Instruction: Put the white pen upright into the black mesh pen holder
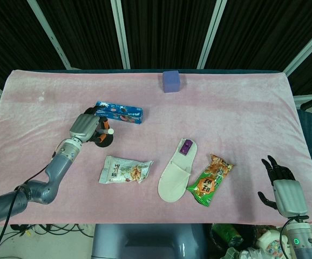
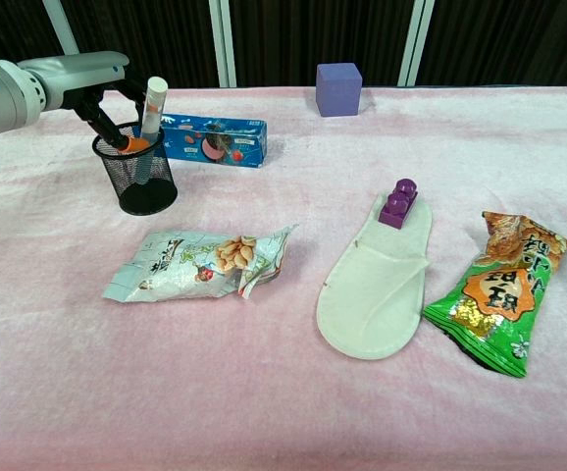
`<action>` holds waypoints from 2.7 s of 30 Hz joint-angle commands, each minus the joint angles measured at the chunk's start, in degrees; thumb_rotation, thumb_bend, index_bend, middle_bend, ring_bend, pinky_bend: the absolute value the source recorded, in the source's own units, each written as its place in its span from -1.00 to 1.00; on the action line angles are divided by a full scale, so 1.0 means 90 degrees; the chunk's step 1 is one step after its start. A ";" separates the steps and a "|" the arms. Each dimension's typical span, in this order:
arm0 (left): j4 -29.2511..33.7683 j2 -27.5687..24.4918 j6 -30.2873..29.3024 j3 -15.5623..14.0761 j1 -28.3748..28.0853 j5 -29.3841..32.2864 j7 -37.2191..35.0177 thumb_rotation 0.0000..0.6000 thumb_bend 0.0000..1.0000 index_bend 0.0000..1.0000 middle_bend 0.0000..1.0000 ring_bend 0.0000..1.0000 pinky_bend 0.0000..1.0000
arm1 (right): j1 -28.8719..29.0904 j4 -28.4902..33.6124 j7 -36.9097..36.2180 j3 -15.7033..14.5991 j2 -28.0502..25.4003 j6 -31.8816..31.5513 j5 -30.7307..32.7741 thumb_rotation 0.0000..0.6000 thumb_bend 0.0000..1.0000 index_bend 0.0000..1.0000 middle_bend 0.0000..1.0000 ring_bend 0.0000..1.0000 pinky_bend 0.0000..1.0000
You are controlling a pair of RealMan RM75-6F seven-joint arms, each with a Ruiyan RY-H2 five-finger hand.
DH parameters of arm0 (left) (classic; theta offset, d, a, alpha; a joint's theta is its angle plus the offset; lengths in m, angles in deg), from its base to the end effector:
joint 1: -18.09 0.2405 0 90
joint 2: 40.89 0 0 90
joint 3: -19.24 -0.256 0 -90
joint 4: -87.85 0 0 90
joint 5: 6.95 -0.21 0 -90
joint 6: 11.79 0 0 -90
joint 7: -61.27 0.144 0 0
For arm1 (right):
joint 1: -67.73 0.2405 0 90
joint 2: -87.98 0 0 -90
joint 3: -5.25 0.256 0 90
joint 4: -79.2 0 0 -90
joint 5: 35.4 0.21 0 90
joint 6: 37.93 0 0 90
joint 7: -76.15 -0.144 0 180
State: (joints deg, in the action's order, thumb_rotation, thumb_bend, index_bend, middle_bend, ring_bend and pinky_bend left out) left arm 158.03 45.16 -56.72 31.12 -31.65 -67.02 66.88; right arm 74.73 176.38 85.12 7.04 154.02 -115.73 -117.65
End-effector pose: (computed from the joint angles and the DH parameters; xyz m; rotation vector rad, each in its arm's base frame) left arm -0.1660 0.4175 0.0171 -1.7872 -1.0260 -0.8911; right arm -0.2994 -0.1848 0.1238 1.4729 -0.9868 0.7879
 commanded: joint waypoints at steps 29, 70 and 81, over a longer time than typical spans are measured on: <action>0.0051 -0.0038 -0.0074 0.0048 0.0055 -0.0018 0.0096 1.00 -0.25 0.11 0.00 -0.93 -0.80 | 0.0004 -0.0009 0.0004 -0.0010 -0.0007 0.0006 -0.0012 1.00 -0.65 -1.00 -0.97 -0.67 -0.67; 0.2513 -0.1677 -0.2661 -0.0076 0.0781 -0.1922 0.3505 1.00 -0.21 0.18 0.05 -0.90 -0.77 | -0.0007 0.0051 0.0031 -0.0002 -0.0018 0.0035 0.0078 1.00 -0.65 -1.00 -0.97 -0.67 -0.67; 0.5207 -0.2954 -0.0398 0.1473 0.0947 0.0766 -0.1606 1.00 -0.21 0.18 0.06 -0.90 -0.76 | -0.0003 0.0051 0.0025 -0.0010 -0.0024 0.0042 0.0065 1.00 -0.65 -1.00 -0.97 -0.67 -0.67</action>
State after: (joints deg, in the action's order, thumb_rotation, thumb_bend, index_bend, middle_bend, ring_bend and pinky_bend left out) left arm 193.09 25.74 -72.26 36.00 -24.21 -71.92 74.25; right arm 74.70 176.84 85.35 6.95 153.80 -115.35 -117.07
